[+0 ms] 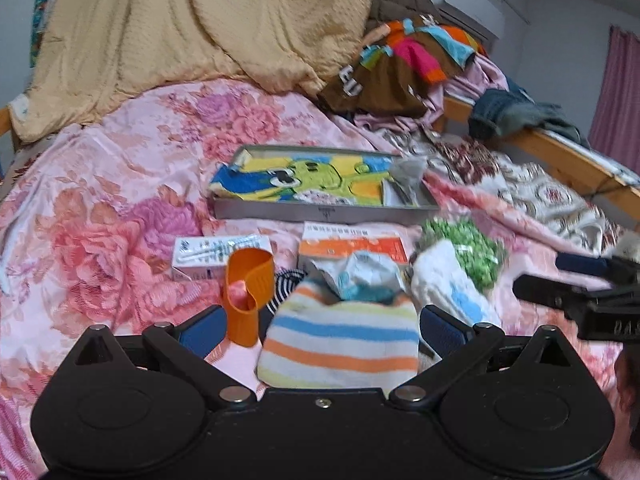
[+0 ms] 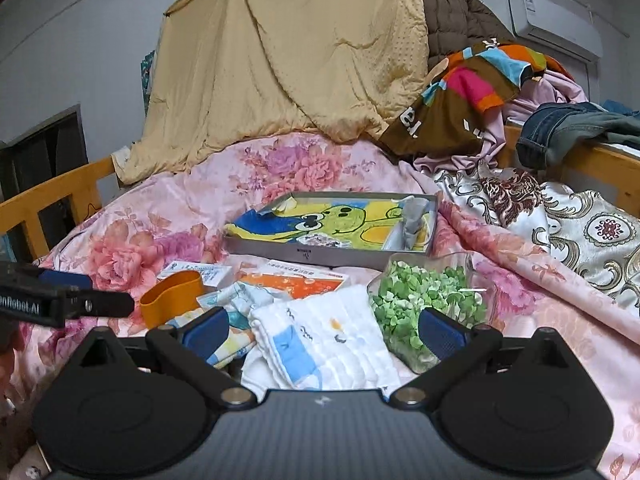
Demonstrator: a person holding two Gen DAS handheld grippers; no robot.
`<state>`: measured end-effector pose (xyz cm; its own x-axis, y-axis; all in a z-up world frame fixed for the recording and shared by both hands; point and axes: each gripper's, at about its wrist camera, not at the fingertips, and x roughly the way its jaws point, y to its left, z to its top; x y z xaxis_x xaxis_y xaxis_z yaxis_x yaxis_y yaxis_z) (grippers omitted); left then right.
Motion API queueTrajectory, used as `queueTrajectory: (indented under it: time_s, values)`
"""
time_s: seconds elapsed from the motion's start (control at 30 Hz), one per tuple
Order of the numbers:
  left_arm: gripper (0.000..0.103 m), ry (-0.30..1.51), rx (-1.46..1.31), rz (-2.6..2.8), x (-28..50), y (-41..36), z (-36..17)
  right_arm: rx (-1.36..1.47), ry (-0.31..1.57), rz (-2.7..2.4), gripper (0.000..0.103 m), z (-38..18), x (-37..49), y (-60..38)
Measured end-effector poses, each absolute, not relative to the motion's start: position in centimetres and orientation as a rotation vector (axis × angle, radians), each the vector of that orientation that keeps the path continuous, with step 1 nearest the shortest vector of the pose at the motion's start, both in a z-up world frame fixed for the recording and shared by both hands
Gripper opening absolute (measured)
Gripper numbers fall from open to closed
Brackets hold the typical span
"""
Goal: Organize soft objects
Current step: 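Move the left tool to the striped towel while the right tool approaches the white blue-print towel, then grasp and lift the striped towel with the left tool while the right tool grasps the white towel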
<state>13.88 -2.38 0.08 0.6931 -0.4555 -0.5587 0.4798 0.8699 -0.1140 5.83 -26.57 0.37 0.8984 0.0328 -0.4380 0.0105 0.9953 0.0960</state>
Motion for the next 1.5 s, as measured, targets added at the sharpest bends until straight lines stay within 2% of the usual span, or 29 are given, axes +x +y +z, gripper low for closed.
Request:
queueTrajectory:
  time_s: [0.47,0.7,0.87,1.17,1.23,1.37,1.5]
  values:
    - [0.101,0.692,0.101,-0.669,17.5,-4.3,-3.9,0.15,0.598,0.024,0.103,-2.5,10.8,-27.4]
    - [0.094,0.745,0.029,-0.707,19.2,-4.0,-5.6,0.124,0.646,0.023,0.102,-3.8,12.3,-27.1]
    - [0.086,0.778,-0.03,-0.728,20.0,-3.7,-6.6,0.13,0.675,0.035,0.093,-4.5,13.1,-27.0]
    - [0.058,0.81,-0.07,-0.751,20.2,-3.8,-6.6,0.168,0.707,0.06,0.074,-4.9,13.6,-27.2]
    - [0.047,0.82,-0.095,-0.739,20.3,-3.6,-6.6,0.17,0.709,0.058,0.066,-4.9,13.6,-27.2]
    - [0.036,0.842,-0.154,-0.704,20.5,-3.0,-6.6,0.182,0.712,0.047,0.052,-4.9,13.6,-27.6]
    - [0.016,0.844,-0.165,-0.683,20.2,-2.8,-6.1,0.206,0.704,0.046,0.037,-4.8,13.5,-27.9]
